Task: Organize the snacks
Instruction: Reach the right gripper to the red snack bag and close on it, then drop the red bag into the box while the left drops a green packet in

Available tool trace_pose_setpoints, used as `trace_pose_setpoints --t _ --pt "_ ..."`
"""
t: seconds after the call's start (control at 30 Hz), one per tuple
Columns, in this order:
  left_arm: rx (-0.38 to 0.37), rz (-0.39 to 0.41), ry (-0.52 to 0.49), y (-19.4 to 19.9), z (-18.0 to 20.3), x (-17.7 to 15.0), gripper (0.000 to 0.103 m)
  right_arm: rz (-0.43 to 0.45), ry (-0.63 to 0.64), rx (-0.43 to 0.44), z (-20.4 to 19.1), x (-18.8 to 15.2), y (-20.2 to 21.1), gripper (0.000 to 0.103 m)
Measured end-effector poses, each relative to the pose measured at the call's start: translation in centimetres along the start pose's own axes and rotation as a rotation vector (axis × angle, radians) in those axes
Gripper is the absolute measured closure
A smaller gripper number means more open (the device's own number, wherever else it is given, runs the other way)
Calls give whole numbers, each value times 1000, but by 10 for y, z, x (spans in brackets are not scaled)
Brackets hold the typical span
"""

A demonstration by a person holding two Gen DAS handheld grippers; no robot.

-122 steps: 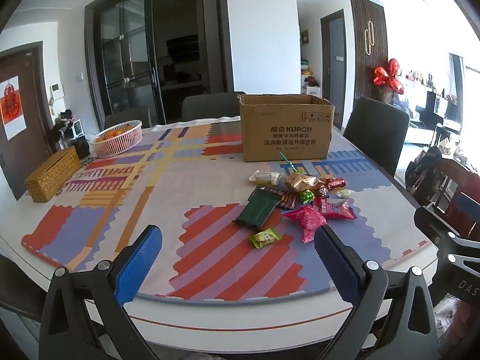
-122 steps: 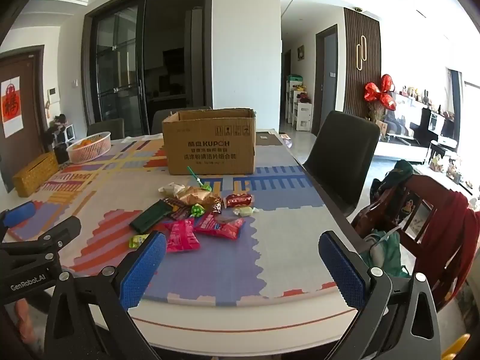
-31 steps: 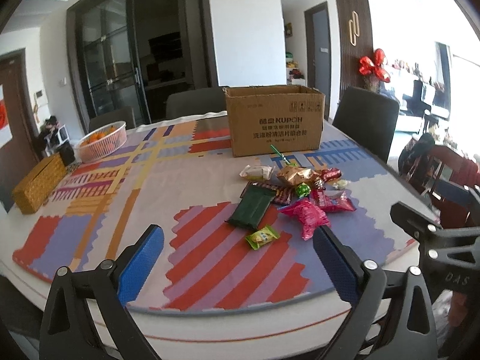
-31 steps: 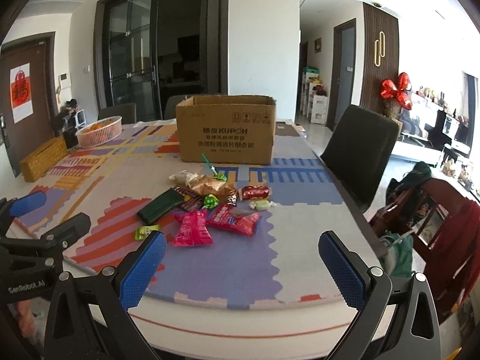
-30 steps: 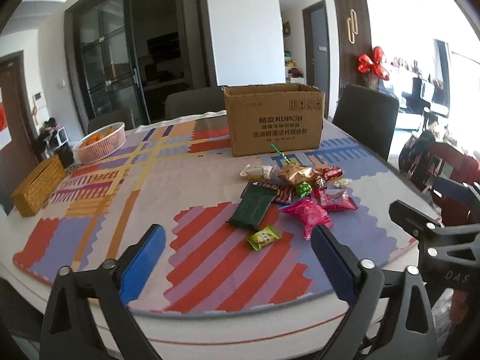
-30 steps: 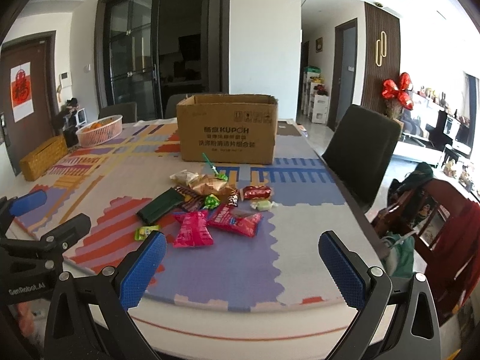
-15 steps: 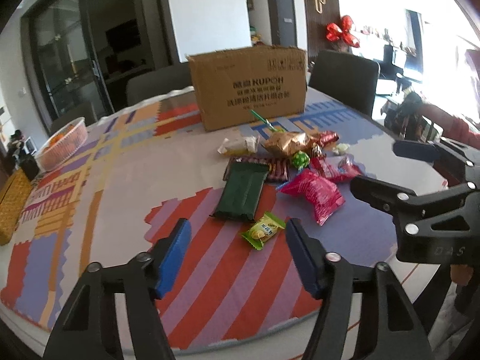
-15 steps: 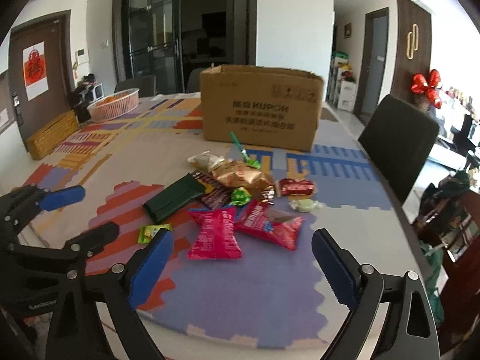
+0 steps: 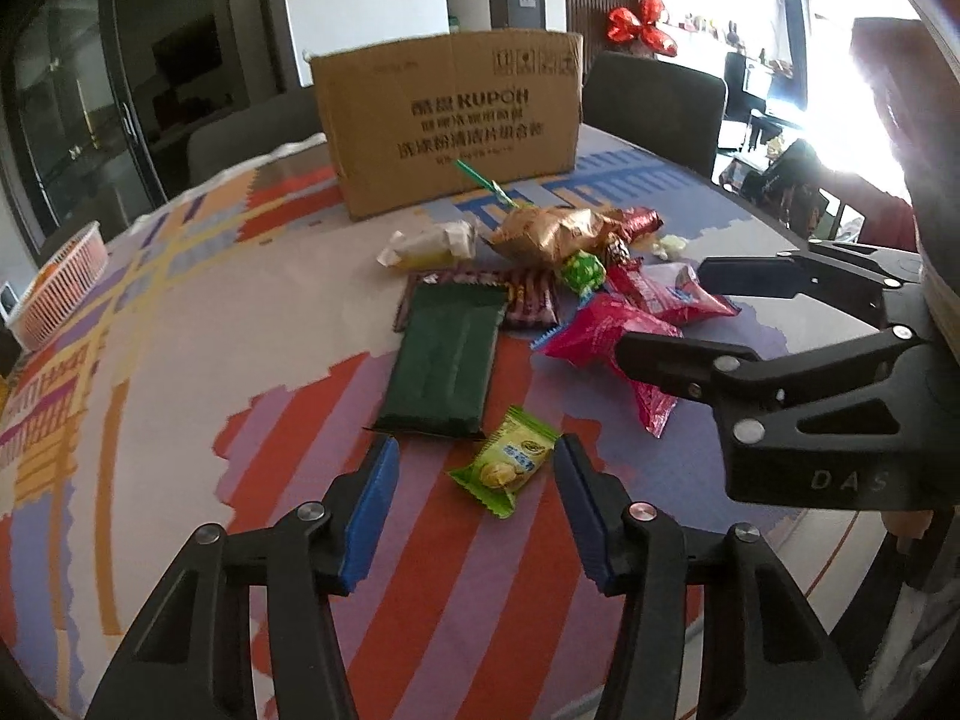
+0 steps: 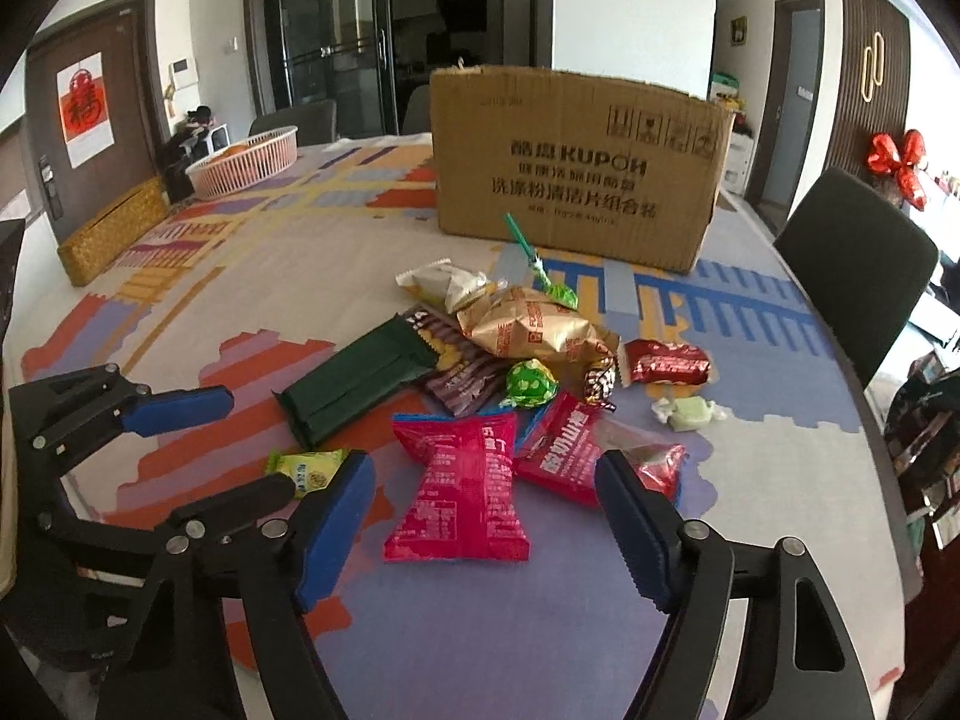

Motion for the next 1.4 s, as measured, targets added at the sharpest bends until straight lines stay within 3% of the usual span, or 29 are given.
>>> trace_pose_setpoints --t 0.33,0.97,1.4 --pt "-80 -50 73 -20 1 -5 69 -53 -9 32 2 1 -20 40" --pt "-107 -38 268 -21 -11 -1 75 -107 13 84 0 0 -32 64" --pt "-41 15 284 11 -8 16 75 -91 -30 125 1 -4 -10 65"
Point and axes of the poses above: each gripper's, at about its wrist camera, not at the fingertips, and y roughly against the way its jaws point, z to its right, x to its top, the point moved 4 cm from there along -y, roughly the way its jaws point, and after that the axes turned 12 degrees about -y, right-handed, at the moved point
